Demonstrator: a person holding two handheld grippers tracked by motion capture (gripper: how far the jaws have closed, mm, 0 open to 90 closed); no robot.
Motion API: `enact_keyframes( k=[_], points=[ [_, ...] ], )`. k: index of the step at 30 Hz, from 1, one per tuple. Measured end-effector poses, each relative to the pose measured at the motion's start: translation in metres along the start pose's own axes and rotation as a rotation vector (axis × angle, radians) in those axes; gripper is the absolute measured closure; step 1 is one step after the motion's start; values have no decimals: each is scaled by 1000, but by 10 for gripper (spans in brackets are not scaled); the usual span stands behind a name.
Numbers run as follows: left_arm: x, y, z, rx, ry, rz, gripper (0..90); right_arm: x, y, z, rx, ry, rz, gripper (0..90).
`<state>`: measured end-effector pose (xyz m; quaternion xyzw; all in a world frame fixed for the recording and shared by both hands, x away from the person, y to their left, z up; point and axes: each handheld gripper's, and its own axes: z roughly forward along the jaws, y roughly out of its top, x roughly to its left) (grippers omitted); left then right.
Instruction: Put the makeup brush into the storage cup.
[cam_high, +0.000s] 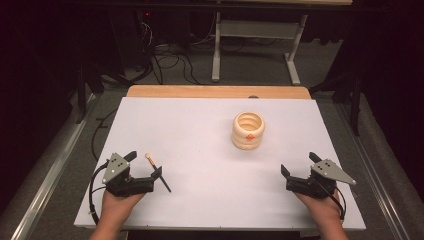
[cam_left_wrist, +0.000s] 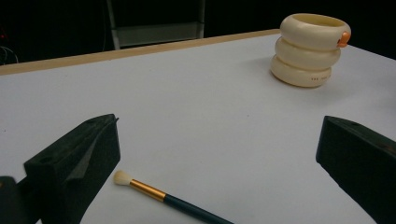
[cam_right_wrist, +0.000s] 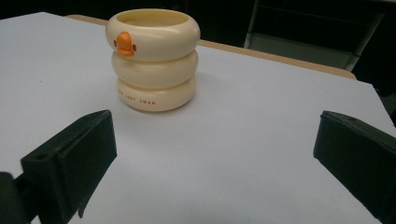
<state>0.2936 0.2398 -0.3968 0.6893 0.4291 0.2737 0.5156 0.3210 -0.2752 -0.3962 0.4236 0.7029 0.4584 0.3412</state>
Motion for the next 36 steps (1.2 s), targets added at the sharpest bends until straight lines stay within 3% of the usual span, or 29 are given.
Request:
enact_keyframes(
  k=[36],
  points=[
    [0,0,0,-3,7,-11,4,0,0,-1,-7,-2,-5,8]
  ],
)
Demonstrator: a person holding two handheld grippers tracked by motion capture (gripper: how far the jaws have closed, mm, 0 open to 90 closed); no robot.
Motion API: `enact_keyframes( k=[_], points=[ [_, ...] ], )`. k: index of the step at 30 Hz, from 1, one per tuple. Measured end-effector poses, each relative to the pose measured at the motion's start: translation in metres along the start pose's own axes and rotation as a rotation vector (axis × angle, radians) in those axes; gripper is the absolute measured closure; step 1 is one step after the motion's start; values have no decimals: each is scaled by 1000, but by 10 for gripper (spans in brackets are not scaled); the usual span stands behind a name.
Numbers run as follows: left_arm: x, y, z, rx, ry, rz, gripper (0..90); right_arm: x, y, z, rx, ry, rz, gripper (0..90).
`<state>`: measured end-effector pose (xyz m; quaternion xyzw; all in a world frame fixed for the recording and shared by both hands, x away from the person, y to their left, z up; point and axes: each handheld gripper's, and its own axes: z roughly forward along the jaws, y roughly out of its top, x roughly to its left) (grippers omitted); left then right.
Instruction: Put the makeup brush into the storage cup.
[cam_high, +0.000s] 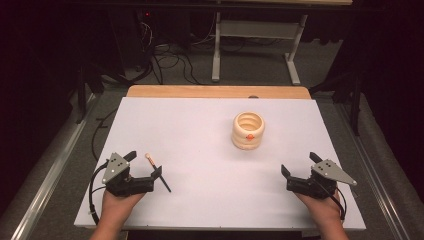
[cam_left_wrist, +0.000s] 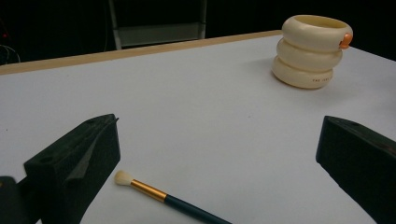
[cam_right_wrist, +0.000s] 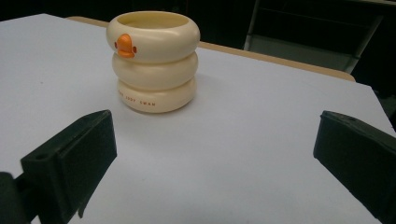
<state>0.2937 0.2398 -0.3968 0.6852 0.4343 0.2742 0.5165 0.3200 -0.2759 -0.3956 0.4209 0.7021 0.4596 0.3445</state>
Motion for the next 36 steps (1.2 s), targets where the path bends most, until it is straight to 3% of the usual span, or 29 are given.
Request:
enact_keyframes(
  k=[22,36],
  points=[
    [1,0,1,17,7,-5,4,0,0,0,1,-2,-5,9],
    [3,-3,4,57,21,-16,5,0,0,0,4,-6,-8,8]
  ],
)
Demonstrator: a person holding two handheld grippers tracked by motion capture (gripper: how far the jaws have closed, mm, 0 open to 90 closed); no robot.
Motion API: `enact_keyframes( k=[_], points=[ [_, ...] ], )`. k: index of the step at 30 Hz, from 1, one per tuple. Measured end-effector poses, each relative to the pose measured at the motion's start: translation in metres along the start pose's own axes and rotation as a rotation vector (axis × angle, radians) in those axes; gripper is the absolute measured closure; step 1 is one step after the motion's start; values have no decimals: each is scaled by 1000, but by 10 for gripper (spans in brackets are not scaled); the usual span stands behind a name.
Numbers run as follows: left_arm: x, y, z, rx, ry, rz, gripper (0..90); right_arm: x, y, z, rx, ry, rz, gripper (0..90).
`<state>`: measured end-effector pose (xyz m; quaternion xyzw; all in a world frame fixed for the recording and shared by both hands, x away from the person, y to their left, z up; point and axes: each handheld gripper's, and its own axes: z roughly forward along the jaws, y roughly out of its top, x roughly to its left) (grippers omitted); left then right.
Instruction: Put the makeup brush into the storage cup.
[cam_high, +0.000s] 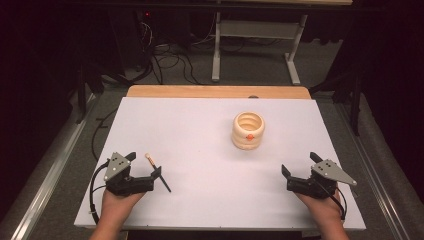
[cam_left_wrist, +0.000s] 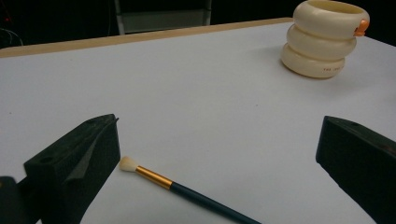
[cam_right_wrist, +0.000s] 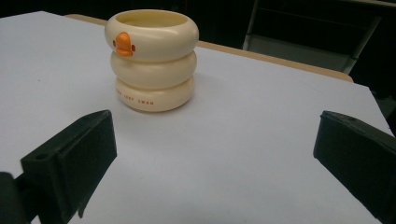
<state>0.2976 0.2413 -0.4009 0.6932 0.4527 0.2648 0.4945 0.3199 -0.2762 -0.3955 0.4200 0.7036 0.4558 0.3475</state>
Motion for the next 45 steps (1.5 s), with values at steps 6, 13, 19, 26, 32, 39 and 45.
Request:
enact_keyframes(
  k=[6,13,19,26,32,39,45],
  points=[
    [1,-1,2,26,5,-11,5,0,0,0,-1,2,0,8],
    [2,-2,4,63,15,-30,6,-1,0,-1,-2,3,0,8],
    [3,-2,6,95,23,-41,6,-1,0,-1,-2,2,-2,8],
    [5,-3,7,129,35,-50,6,0,0,-2,0,1,6,8],
    [6,-4,8,156,43,-62,6,-1,0,-1,-4,5,-1,8],
    [14,-4,6,172,60,-89,6,-6,2,-4,-2,8,-5,8],
    [18,3,6,187,51,-126,6,-4,0,-4,0,11,-10,8]
  ],
)
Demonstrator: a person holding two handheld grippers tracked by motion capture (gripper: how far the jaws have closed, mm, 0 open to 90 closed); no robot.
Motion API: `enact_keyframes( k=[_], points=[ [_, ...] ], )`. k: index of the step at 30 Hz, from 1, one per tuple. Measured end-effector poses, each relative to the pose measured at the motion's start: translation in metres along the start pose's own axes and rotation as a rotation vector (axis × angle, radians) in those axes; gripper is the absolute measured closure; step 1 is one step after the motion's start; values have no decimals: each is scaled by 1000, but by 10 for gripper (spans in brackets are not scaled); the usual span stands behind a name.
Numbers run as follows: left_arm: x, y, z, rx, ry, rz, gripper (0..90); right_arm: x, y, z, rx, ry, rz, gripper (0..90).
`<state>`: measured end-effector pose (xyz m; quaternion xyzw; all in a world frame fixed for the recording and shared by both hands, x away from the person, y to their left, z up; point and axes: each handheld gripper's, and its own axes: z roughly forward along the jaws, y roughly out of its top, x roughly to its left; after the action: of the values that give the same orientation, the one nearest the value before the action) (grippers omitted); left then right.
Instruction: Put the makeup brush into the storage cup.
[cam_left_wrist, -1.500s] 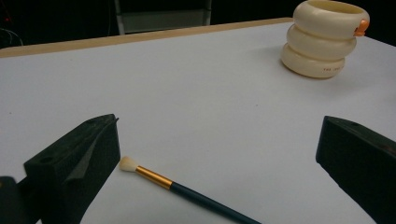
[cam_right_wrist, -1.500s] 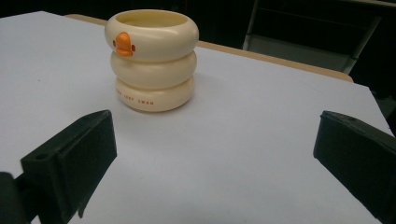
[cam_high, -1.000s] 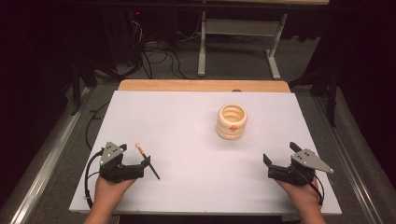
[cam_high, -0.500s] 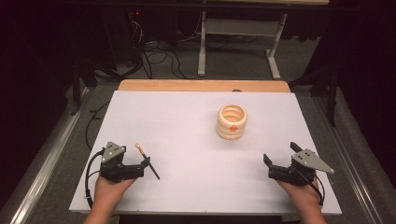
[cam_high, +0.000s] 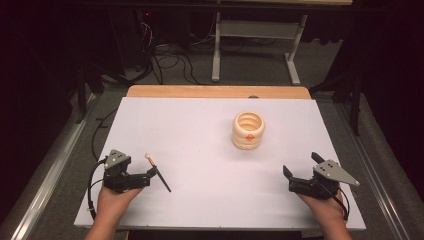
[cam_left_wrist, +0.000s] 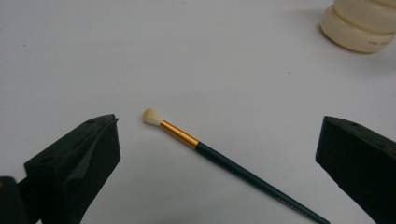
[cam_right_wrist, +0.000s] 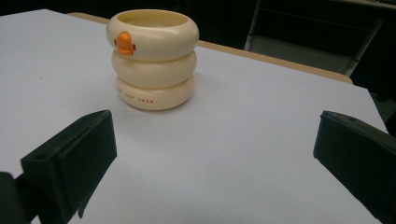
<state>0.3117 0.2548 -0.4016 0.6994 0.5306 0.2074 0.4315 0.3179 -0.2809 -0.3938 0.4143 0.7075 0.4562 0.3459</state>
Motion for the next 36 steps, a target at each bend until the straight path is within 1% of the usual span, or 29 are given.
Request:
enact_keyframes(
  k=[3,4,5,7,10,13,14,15,16,17,18,19,20,21,23,24,26,27,31,33,36],
  points=[
    [0,4,-2,6,3,-6,6,-1,-1,0,-1,-3,3,8],
    [-1,6,-3,20,4,0,6,-3,-2,-2,-2,-7,4,8],
    [-1,6,-3,20,4,0,7,-3,-2,-2,-1,-9,9,8],
    [-2,9,-4,48,12,13,7,-3,-3,-3,-1,-9,7,8],
    [-3,14,-4,79,17,15,7,-3,-3,-3,-2,-2,8,8],
    [-3,19,-5,98,15,-2,7,-2,-2,-2,-5,-5,-4,8],
    [-3,21,-5,115,15,-15,7,-1,-2,-2,-6,-5,-6,8],
    [-3,21,-5,115,15,-15,7,-1,-2,-2,-2,-7,-10,8],
    [-3,21,-4,127,12,-20,7,-1,-2,-2,-2,-7,-10,8],
    [-3,21,-4,140,12,-26,7,0,-2,-1,-5,-3,-18,8],
    [-2,20,-2,163,14,-33,7,1,-2,-1,-3,-3,-15,8],
    [-2,20,-2,163,14,-33,7,1,-2,-1,-3,-3,-15,8],
    [-1,19,-1,185,18,-36,7,0,-2,-1,-8,1,-14,8],
    [-1,19,-1,185,18,-36,7,0,-2,-1,-8,1,-14,8],
    [0,18,0,203,23,-39,7,0,-1,-1,-12,2,-18,8],
    [0,17,0,208,26,-49,6,1,-1,-1,-7,3,-10,9],
    [2,16,-1,223,28,-56,7,2,0,-1,-14,3,-19,8],
    [2,16,-1,223,28,-56,7,2,0,-1,-14,3,-19,8],
    [4,16,-3,249,30,-53,7,4,1,-1,-6,1,-14,8],
    [5,15,-3,256,22,-61,7,4,1,-1,-8,-1,-19,8],
    [6,15,-2,285,26,-57,7,4,1,-1,-9,-2,-17,8]
  ],
)
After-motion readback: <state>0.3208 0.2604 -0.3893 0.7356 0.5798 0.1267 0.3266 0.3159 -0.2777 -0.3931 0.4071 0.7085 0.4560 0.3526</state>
